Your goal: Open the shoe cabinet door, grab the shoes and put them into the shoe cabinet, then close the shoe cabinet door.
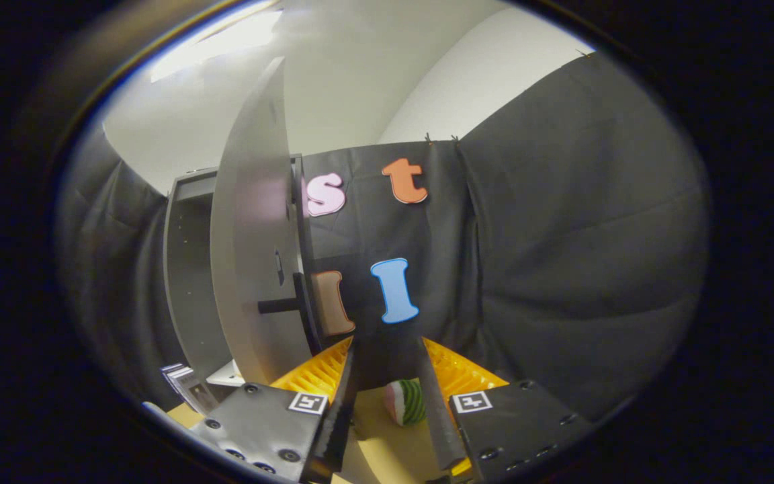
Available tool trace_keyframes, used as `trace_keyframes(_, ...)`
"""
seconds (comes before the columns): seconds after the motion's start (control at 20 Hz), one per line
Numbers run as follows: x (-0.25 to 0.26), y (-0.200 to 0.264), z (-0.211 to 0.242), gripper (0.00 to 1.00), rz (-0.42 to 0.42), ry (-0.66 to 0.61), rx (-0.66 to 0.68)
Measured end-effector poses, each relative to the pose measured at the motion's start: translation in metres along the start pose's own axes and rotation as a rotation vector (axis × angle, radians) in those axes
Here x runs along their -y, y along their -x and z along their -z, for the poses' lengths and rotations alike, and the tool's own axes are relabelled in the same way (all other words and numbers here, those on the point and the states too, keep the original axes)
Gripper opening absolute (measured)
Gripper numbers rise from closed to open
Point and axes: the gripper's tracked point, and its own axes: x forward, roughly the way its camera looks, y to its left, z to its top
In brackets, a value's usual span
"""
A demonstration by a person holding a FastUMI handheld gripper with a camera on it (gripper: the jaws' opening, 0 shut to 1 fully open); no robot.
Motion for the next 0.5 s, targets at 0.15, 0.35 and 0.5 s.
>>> trace_keyframes(0.15, -0.013, 0.003, 0.000, 0.54, 0.005, -0.001, 0.003)
trace_keyframes(0.35, -0.028, 0.012, 0.004, 0.54, 0.016, -0.008, 0.002)
trace_keyframes(0.5, -0.042, 0.017, 0.006, 0.54, 0.013, -0.008, -0.002)
